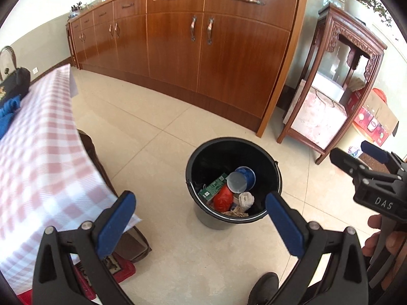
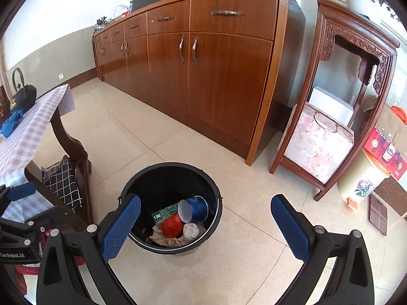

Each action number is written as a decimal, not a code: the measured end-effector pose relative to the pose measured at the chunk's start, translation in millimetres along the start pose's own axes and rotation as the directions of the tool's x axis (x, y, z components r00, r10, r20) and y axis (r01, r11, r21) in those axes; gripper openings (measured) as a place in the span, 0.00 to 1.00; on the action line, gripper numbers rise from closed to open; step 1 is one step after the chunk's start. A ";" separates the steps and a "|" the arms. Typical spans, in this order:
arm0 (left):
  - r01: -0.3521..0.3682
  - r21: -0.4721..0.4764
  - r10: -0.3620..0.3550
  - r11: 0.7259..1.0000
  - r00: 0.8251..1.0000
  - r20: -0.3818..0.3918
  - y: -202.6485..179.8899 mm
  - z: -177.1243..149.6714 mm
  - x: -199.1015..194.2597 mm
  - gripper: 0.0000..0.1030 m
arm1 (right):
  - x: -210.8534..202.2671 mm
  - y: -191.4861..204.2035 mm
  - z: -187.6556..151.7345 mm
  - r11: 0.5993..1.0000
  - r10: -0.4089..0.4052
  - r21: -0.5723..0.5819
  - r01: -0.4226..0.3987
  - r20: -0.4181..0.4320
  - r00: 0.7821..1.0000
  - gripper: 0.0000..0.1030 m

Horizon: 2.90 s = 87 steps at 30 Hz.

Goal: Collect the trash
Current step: 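Move both tools back toward the table, then grasp blue towel with right gripper while left gripper grasps yellow cloth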

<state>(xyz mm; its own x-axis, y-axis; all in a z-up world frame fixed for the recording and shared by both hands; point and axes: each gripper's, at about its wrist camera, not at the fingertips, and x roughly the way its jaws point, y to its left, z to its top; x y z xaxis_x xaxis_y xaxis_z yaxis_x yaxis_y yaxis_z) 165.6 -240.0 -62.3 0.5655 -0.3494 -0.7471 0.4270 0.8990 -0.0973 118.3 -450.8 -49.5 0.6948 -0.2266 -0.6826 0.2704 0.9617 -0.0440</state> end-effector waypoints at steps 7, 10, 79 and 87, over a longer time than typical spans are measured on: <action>-0.027 -0.061 0.032 0.998 0.996 0.080 23.0 2.5 -36.2 1.00 | -37.0 22.8 3.3 0.998 0.043 -0.038 -0.042 0.031 0.999 1.00; -0.041 -0.084 0.050 0.996 0.993 0.108 33.6 2.1 -48.8 1.00 | -48.6 36.7 6.3 0.996 0.066 -0.058 -0.063 0.051 0.996 1.00; -0.307 -0.551 0.358 0.776 0.934 -0.015 454.1 11.1 -51.6 0.40 | 91.4 559.9 142.9 0.592 0.577 -0.482 -0.646 -0.306 0.757 0.23; -0.297 -0.544 0.368 0.785 0.930 0.024 424.5 -8.5 -89.2 0.38 | 73.2 520.0 138.7 0.615 0.596 -0.459 -0.641 -0.262 0.759 0.19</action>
<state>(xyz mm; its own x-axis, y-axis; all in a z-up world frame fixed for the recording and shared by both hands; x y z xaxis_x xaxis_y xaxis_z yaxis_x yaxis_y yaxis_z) 290.4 175.0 -42.5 0.6996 -0.0002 -0.7146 -0.2168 0.9528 -0.2125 402.2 11.3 -21.2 0.5141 0.4416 -0.7353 -0.5853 0.8073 0.0757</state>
